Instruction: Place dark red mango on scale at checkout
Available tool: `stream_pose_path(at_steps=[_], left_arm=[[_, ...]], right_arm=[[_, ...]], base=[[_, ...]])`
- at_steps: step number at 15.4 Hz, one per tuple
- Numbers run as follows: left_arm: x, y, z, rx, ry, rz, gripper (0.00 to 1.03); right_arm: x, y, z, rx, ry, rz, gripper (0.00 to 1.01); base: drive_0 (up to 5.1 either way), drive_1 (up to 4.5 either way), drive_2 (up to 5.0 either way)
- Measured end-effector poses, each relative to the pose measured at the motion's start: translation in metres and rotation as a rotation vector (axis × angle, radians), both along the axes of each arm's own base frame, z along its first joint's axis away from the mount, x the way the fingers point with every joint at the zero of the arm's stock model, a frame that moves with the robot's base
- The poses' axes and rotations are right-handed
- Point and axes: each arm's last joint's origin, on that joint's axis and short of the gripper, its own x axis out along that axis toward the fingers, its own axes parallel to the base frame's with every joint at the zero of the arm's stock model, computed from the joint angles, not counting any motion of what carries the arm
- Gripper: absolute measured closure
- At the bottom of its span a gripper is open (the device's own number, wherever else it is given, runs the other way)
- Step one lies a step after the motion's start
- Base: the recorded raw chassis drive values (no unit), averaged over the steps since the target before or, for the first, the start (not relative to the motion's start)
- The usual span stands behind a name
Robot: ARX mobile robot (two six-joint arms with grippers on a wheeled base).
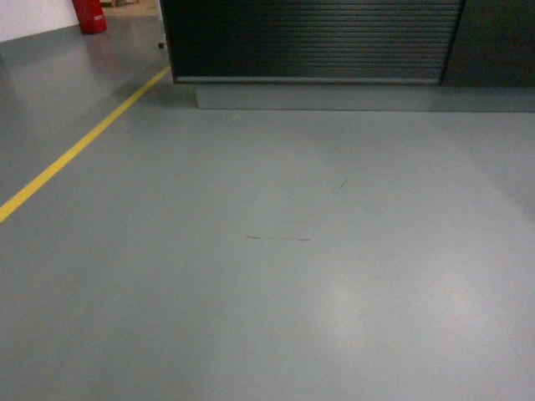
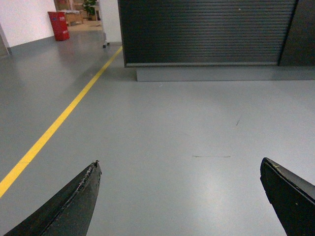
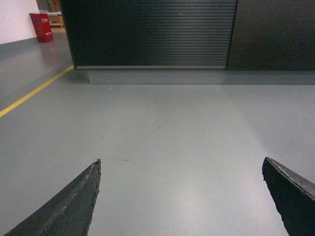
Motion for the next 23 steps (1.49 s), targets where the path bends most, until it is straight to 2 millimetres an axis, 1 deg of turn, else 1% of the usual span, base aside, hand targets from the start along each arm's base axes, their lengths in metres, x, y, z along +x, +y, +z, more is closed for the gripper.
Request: stream_pose_path(at_steps=[15, 23], left_arm=[[0.0000, 0.0000, 0.0000, 0.000, 0.000, 0.000, 0.05], [0.0000, 0.0000, 0.0000, 0.000, 0.000, 0.000, 0.05]], right_arm=[[0.0000, 0.0000, 0.0000, 0.000, 0.000, 0.000, 0.03], [0.0000, 0.0000, -0.0001, 0.000, 0.001, 0.000, 0.03]], base=[[0.0, 0.00, 0.0], [0.0, 4.30, -4.3]])
